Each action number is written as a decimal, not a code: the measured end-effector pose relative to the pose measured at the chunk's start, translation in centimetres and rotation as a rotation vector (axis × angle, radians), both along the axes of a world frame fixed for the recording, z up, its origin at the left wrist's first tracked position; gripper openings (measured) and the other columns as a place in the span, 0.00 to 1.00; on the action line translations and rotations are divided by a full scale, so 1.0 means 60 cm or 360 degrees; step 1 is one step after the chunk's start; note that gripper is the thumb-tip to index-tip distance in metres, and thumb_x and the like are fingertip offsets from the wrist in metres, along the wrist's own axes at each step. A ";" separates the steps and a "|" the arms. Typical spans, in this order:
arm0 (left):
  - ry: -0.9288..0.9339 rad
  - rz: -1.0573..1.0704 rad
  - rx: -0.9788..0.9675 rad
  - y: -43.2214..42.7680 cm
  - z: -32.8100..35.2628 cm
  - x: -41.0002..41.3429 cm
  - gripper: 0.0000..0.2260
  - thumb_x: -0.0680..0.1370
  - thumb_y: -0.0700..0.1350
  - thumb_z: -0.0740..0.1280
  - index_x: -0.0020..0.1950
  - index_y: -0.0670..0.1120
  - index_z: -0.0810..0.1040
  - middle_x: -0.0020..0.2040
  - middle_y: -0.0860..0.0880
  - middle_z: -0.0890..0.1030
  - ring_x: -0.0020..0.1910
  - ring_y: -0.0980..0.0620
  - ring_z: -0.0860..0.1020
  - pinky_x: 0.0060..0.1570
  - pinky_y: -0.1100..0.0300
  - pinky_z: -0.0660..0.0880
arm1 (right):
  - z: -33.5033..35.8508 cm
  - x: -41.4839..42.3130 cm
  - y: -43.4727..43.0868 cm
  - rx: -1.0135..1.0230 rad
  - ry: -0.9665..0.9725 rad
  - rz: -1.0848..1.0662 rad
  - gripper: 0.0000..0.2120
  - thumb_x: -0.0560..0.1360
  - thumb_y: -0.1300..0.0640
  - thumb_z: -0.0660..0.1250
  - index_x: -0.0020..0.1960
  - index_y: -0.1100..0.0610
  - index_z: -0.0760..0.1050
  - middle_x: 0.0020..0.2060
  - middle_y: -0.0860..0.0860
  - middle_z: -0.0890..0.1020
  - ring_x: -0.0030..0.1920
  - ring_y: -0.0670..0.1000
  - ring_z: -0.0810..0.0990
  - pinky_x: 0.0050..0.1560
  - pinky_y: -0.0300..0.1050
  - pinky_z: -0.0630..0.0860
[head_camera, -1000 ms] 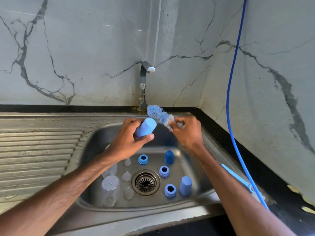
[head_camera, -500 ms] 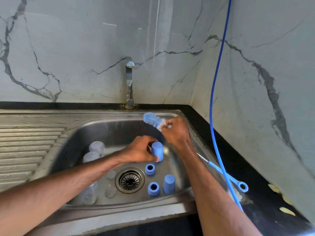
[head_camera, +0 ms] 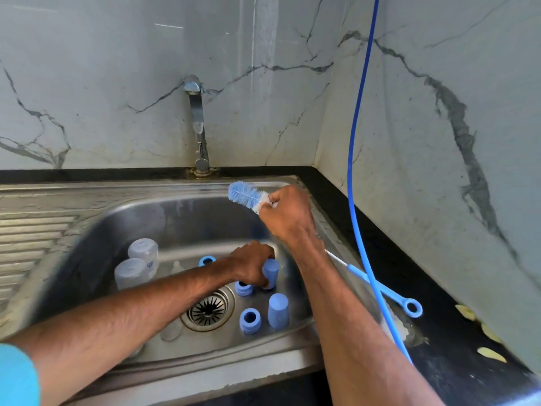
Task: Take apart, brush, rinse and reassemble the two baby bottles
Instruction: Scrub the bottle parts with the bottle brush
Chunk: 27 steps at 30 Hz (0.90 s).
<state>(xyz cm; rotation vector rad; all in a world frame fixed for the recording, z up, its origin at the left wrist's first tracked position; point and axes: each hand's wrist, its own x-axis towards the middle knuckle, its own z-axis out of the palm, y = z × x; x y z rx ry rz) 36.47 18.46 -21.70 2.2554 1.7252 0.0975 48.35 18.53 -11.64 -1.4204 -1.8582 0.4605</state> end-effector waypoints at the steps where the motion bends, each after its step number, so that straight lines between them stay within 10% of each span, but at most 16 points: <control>1: 0.0008 0.0005 -0.0018 0.000 -0.003 -0.001 0.25 0.69 0.52 0.80 0.63 0.48 0.76 0.56 0.48 0.80 0.54 0.47 0.79 0.53 0.45 0.79 | -0.001 0.000 -0.001 -0.0001 -0.0008 0.0001 0.08 0.73 0.56 0.71 0.38 0.59 0.82 0.34 0.54 0.81 0.36 0.56 0.83 0.34 0.50 0.78; 14: 0.0012 -0.0057 0.0086 -0.020 0.016 -0.011 0.35 0.68 0.57 0.80 0.69 0.44 0.72 0.63 0.45 0.77 0.60 0.45 0.77 0.59 0.46 0.77 | -0.009 -0.011 -0.002 0.0007 -0.0166 0.0049 0.07 0.72 0.56 0.73 0.40 0.60 0.84 0.38 0.55 0.86 0.37 0.50 0.85 0.36 0.52 0.84; 22: 0.0116 0.0002 0.0176 -0.092 0.084 -0.080 0.33 0.75 0.63 0.72 0.73 0.48 0.69 0.68 0.48 0.76 0.64 0.47 0.76 0.63 0.45 0.75 | -0.014 -0.032 -0.029 -0.0039 -0.0194 0.0179 0.01 0.74 0.57 0.75 0.45 0.53 0.85 0.36 0.46 0.83 0.34 0.40 0.80 0.26 0.30 0.69; 27: 0.0194 0.0030 0.0304 -0.152 0.125 -0.144 0.28 0.76 0.61 0.71 0.70 0.47 0.71 0.68 0.49 0.76 0.65 0.49 0.75 0.61 0.49 0.75 | -0.013 -0.055 -0.052 -0.0062 -0.0222 0.0208 0.04 0.74 0.53 0.75 0.48 0.50 0.86 0.37 0.44 0.83 0.37 0.43 0.83 0.37 0.43 0.83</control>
